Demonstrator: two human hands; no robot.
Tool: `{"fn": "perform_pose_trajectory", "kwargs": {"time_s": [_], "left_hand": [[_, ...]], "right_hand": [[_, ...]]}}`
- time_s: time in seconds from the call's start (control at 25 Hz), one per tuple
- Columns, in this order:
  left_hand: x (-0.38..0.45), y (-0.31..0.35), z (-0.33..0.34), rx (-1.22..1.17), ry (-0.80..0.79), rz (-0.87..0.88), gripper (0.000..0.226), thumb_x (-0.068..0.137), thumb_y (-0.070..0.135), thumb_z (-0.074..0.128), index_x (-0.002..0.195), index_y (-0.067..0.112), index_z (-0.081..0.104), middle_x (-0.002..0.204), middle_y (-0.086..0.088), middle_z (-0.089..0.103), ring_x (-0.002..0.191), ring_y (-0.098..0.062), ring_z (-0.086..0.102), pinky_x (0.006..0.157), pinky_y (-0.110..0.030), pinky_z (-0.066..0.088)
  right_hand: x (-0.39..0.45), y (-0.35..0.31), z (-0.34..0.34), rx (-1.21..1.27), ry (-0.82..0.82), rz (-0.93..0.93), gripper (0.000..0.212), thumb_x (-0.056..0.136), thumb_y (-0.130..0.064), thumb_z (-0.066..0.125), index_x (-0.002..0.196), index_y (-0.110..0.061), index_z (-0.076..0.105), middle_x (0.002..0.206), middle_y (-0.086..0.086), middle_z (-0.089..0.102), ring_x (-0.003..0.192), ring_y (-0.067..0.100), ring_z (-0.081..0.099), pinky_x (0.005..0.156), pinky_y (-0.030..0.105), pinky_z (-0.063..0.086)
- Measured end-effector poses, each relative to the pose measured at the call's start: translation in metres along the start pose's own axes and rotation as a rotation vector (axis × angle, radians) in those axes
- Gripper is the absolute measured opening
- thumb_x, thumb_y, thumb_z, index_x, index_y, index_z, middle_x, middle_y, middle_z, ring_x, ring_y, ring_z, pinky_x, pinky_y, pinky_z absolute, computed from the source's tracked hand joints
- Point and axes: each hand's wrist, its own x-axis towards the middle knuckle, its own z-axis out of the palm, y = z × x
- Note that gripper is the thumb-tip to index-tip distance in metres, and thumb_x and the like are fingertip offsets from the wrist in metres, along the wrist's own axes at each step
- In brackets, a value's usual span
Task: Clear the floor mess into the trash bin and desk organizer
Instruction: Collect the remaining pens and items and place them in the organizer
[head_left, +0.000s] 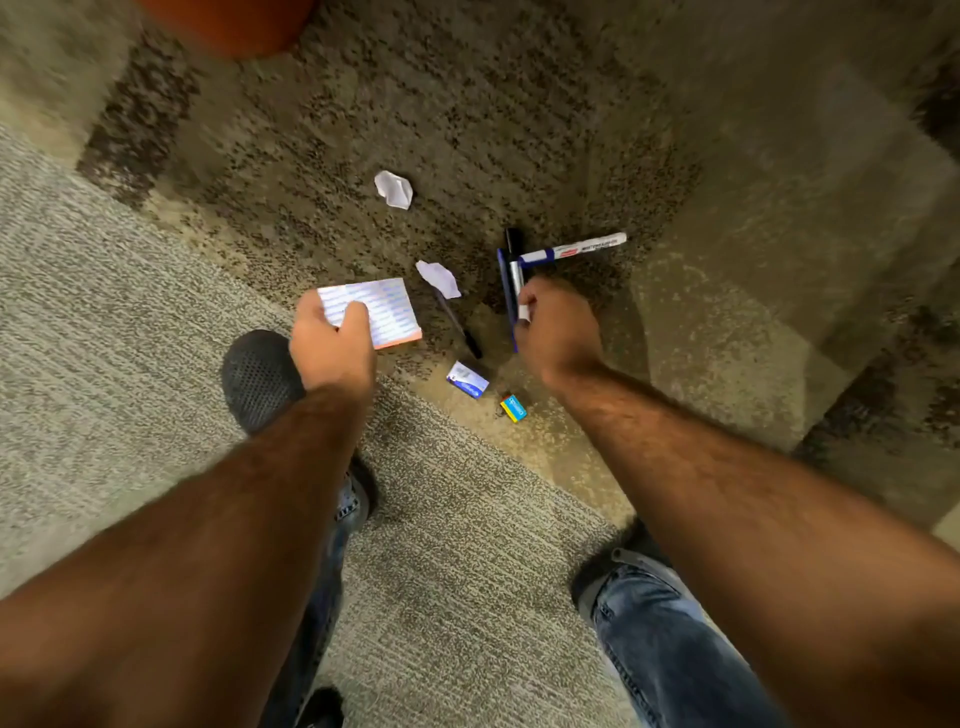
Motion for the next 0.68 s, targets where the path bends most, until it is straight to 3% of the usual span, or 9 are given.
{"fn": "perform_pose_trajectory", "kwargs": {"time_s": [0.08, 0.12, 0.16, 0.24, 0.32, 0.44, 0.56, 0.68], "left_hand": [[-0.002, -0.005, -0.006, 0.041, 0.007, 0.005, 0.031, 0.089, 0.015, 0.06, 0.118, 0.007, 0.06, 0.098, -0.003, 0.066, 0.086, -0.024, 0.07, 0.075, -0.034, 0.059], [-0.005, -0.007, -0.006, 0.005, -0.01, -0.025, 0.036, 0.092, 0.012, 0.063, 0.127, 0.012, 0.056, 0.102, 0.001, 0.065, 0.085, -0.024, 0.072, 0.072, -0.038, 0.063], [-0.008, -0.009, -0.005, -0.059, -0.037, -0.052, 0.045, 0.093, 0.01, 0.064, 0.135, 0.02, 0.052, 0.105, 0.008, 0.063, 0.079, -0.016, 0.073, 0.064, -0.039, 0.065], [-0.012, -0.011, -0.001, -0.118, -0.092, -0.055, 0.054, 0.094, 0.007, 0.065, 0.139, 0.033, 0.05, 0.102, 0.014, 0.059, 0.063, -0.002, 0.069, 0.054, -0.036, 0.065], [-0.016, -0.012, 0.005, -0.079, -0.149, -0.019, 0.037, 0.095, 0.008, 0.059, 0.121, 0.033, 0.061, 0.098, 0.011, 0.062, 0.056, -0.007, 0.067, 0.054, -0.044, 0.065], [-0.013, -0.009, 0.012, -0.028, -0.139, -0.04, 0.02, 0.089, 0.012, 0.052, 0.091, 0.027, 0.066, 0.088, -0.004, 0.067, 0.07, -0.037, 0.07, 0.07, -0.063, 0.061], [-0.013, -0.01, 0.016, -0.043, -0.152, -0.037, 0.024, 0.084, 0.01, 0.052, 0.094, 0.025, 0.067, 0.087, -0.01, 0.064, 0.079, -0.029, 0.058, 0.081, -0.062, 0.056], [-0.016, -0.007, 0.019, 0.004, -0.171, 0.026, 0.027, 0.086, 0.003, 0.054, 0.103, 0.017, 0.071, 0.105, -0.004, 0.069, 0.096, -0.022, 0.061, 0.096, -0.051, 0.055]], "right_hand": [[0.007, -0.009, 0.01, -0.081, -0.027, 0.033, 0.049, 0.085, -0.022, 0.076, 0.13, -0.013, 0.058, 0.129, 0.016, 0.063, 0.116, 0.037, 0.063, 0.093, 0.041, 0.05], [0.009, -0.01, 0.013, -0.12, -0.069, 0.061, 0.061, 0.084, -0.025, 0.079, 0.137, -0.012, 0.051, 0.132, 0.017, 0.06, 0.118, 0.038, 0.062, 0.095, 0.043, 0.05], [0.012, -0.01, 0.017, -0.161, -0.097, 0.086, 0.067, 0.084, -0.025, 0.08, 0.14, -0.011, 0.046, 0.133, 0.018, 0.059, 0.12, 0.039, 0.061, 0.096, 0.044, 0.05], [0.018, -0.004, 0.022, -0.25, -0.096, 0.102, 0.058, 0.09, -0.016, 0.07, 0.14, -0.008, 0.042, 0.129, 0.02, 0.062, 0.12, 0.04, 0.062, 0.097, 0.045, 0.05], [0.021, 0.003, 0.022, -0.301, -0.07, 0.1, 0.046, 0.093, -0.01, 0.062, 0.136, -0.007, 0.044, 0.125, 0.021, 0.065, 0.118, 0.04, 0.063, 0.095, 0.044, 0.051], [0.024, 0.01, 0.018, -0.289, -0.093, 0.104, 0.047, 0.086, -0.012, 0.069, 0.128, -0.007, 0.048, 0.12, 0.021, 0.067, 0.115, 0.04, 0.064, 0.093, 0.043, 0.052], [0.027, 0.016, 0.016, -0.041, -0.185, 0.186, 0.035, 0.079, -0.012, 0.074, 0.11, -0.01, 0.057, 0.104, 0.016, 0.069, 0.097, 0.034, 0.066, 0.08, 0.038, 0.052], [0.015, 0.016, 0.015, 0.582, -0.386, 0.389, 0.021, 0.086, -0.001, 0.068, 0.102, -0.014, 0.062, 0.095, 0.01, 0.069, 0.077, 0.022, 0.067, 0.067, 0.035, 0.056]]}}
